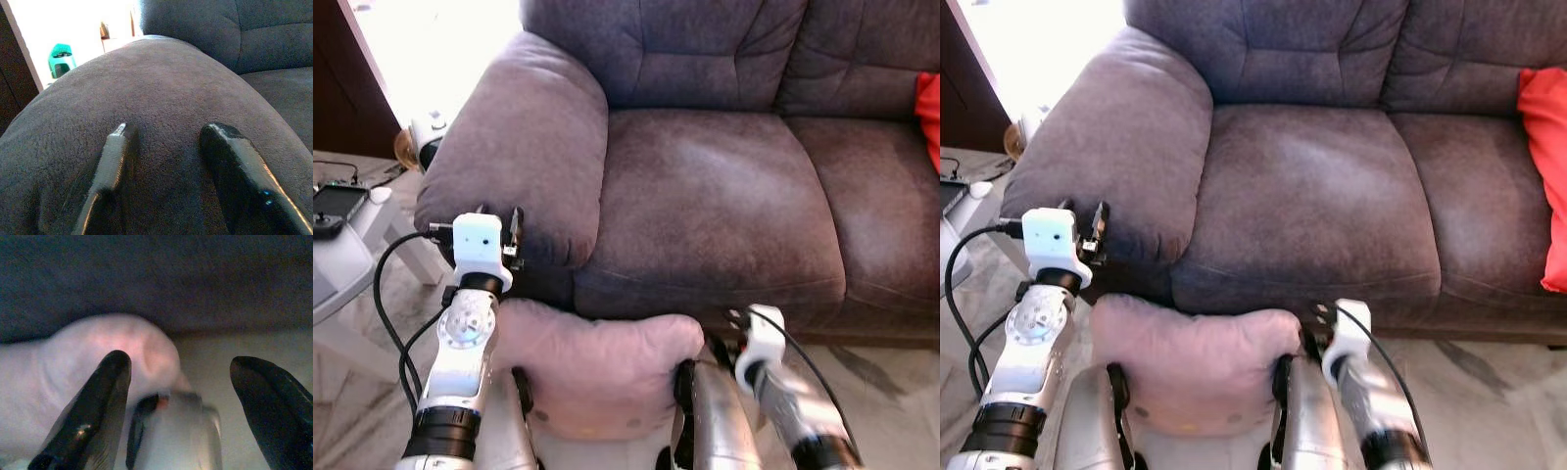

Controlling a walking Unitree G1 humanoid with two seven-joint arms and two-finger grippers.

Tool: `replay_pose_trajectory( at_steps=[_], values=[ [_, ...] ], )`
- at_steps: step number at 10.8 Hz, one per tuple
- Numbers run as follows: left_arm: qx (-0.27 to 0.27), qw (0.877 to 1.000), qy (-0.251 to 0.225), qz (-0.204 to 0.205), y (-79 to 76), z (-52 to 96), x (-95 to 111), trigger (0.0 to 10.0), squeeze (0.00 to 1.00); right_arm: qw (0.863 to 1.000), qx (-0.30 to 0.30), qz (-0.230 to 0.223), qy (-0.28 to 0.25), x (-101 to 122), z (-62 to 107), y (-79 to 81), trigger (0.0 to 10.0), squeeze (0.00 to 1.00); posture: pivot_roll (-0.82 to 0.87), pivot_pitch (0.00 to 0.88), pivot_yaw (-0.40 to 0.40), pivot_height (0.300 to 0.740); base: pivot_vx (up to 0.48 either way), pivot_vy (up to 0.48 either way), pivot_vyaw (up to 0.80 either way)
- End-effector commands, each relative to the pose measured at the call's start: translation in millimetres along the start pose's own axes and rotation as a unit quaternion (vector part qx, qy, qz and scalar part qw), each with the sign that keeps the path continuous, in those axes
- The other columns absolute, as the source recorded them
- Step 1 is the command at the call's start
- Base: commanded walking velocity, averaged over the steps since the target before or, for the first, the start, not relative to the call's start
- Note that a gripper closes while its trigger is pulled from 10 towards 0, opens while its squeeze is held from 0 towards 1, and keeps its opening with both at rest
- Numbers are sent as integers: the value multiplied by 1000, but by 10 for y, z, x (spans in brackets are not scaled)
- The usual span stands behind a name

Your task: Move the pillow to the sofa from floor

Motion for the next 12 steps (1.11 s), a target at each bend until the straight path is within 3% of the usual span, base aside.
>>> replay_pose_trajectory(
  at_steps=[1, 2, 3, 8, 10, 11, 12],
  values=[
    [-15, 1000, -5, 10, -58, -19, 60, 10000, 0, 1000, 18, 7, -11, 42, -35, 78, 10000, 0, 46, 169, -90, 498, 0, 0, 0],
    [-10, 1000, -11, 18, -26, -23, 104, 10000, 0, 1000, 17, 19, -6, 59, -70, 119, 10000, 0, 50, 183, -92, 498, 0, 0, 0],
    [29, 999, -40, 15, 181, -19, 254, 10000, 0, 999, 19, 26, -6, 115, -122, 175, 10000, 0, 61, 212, -95, 498, 0, 0, 0],
    [54, 997, -60, 6, 401, 182, 573, 10000, 0, 999, 9, 30, -4, 156, -179, 186, 10000, 0, 91, 317, -120, 498, 0, 0, 0],
    [75, 996, -41, -10, 557, 405, 564, 10000, 0, 999, 26, 29, -15, 251, -204, 286, 10000, 0, 114, 341, -127, 498, 0, 0, 0],
    [73, 997, -19, -22, 595, 619, 550, 10000, 0, 999, 38, 30, -20, 306, -215, 348, 10000, 0, 117, 356, -137, 498, 0, 0, 0],
    [73, 997, -11, -23, 599, 689, 560, 10000, 0, 998, 46, 23, -20, 324, -221, 385, 10000, 0, 123, 361, -139, 498, 0, 0, 0]
  ],
)
Point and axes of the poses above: a point about 5 cm out from each wrist's last joint towards the gripper, its own z axis pointing back from the gripper into the wrist, its own x axis along the axis of the wrist's last joint, y = z × x, the point moved 2 cm from there along -z, pointing out of the wrist towards the gripper, and after that the axes turned 14 degrees about -z, right-handed, at the moved point
